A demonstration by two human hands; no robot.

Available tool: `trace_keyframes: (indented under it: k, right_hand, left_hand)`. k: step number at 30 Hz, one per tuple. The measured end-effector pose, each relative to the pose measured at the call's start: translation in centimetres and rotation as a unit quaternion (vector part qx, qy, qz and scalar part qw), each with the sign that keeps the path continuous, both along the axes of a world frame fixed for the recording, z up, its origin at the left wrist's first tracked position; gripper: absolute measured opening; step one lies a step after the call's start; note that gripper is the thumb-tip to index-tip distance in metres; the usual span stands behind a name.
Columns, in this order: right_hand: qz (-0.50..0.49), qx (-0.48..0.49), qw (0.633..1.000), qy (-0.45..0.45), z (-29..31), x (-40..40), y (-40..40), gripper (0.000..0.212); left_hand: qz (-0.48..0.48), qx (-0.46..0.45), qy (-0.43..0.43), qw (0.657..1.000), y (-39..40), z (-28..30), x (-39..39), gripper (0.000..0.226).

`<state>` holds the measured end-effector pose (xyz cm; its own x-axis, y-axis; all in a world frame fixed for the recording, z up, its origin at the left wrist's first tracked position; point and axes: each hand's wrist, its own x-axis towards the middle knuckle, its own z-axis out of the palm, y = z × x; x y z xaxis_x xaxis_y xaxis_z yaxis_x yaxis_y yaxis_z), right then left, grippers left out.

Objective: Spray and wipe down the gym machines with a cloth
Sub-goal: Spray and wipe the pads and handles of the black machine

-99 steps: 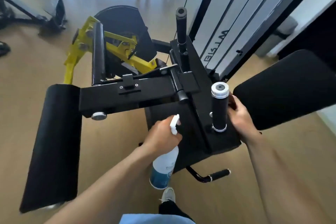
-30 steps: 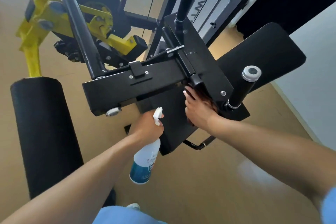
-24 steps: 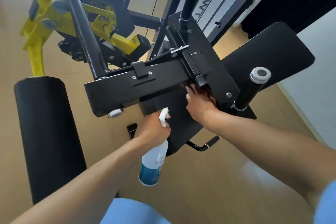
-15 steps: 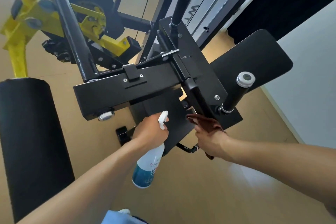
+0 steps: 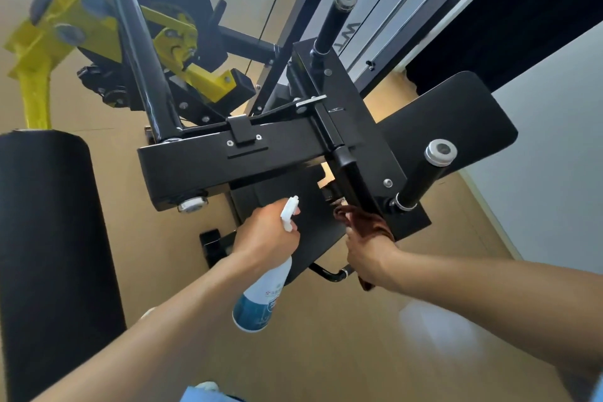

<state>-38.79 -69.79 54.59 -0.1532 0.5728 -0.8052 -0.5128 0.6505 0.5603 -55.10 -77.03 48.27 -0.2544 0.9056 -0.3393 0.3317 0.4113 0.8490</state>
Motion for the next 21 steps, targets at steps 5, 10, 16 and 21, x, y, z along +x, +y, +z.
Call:
trace_keyframes:
  k: [5,10,16,21]
  right_hand:
    - [-0.031,-0.002,0.986,0.165,-1.3,-2.3,5.0,0.034]
    - [-0.019,0.012,0.965,0.262,-3.1,-4.8,7.4,0.049]
    - [0.030,0.033,0.985,0.168,-2.5,1.4,2.0,0.041]
    - [-0.125,0.082,0.969,0.198,-6.0,8.5,0.1,0.052]
  left_hand:
    - [0.015,0.006,-0.020,1.000,-0.8,0.2,0.3,0.026]
    - [-0.004,0.009,-0.021,1.000,-0.8,0.5,-0.1,0.024]
    - [-0.008,0.018,-0.009,1.000,-0.1,1.3,0.4,0.021]
    - [-0.024,0.038,0.007,0.999,0.3,2.6,1.1,0.020]
